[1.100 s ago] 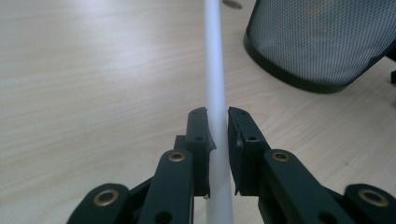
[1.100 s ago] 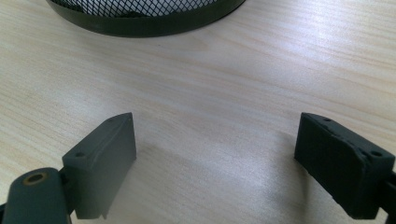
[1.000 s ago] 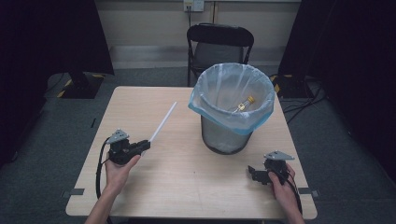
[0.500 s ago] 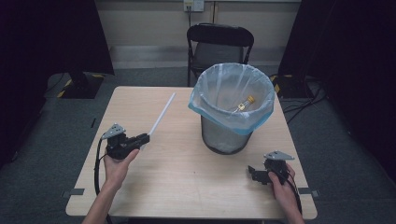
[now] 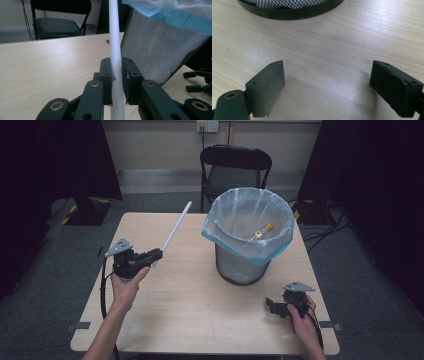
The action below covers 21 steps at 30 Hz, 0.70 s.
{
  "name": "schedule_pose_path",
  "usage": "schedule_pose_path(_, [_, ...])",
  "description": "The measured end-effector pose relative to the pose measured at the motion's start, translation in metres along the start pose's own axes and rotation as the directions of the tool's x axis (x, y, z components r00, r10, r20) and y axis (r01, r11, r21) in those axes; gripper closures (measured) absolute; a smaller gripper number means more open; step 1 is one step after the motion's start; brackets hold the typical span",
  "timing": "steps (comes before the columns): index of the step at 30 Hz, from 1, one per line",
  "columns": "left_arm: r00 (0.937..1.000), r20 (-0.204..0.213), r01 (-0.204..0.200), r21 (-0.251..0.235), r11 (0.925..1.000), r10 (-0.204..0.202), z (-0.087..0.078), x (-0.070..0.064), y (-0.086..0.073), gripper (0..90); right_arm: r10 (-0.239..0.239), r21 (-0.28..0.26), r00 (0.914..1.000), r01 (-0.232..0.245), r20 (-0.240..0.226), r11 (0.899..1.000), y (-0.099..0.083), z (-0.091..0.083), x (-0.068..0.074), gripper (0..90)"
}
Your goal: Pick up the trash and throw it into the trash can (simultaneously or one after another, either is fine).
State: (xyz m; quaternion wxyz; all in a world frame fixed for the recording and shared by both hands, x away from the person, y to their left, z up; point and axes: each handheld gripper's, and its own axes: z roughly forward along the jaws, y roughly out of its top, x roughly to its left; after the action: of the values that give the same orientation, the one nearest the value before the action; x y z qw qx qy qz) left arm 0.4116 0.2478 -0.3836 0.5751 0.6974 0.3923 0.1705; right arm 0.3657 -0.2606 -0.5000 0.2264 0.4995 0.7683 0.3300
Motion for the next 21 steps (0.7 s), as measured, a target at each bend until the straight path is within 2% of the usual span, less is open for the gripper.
schedule_pose_path(8, [0.9995,0.026,-0.016,-0.02,0.9997,0.017,0.007,-0.005,0.016,79.5,0.0,0.0,1.0,0.0,0.0,1.0,0.0,0.0,0.0,11.7])
schedule_pose_path(18, [0.9959,0.067,-0.057,-0.07,0.996,0.061,0.009,-0.019,0.05,79.5,0.0,0.0,1.0,0.0,0.0,1.0,0.0,0.0,0.0,11.7])
schedule_pose_path(21, [0.9947,0.078,-0.061,-0.077,0.9952,0.067,0.01,-0.021,0.055,79.6,0.0,0.0,1.0,0.0,0.0,1.0,0.0,0.0,0.0,11.7])
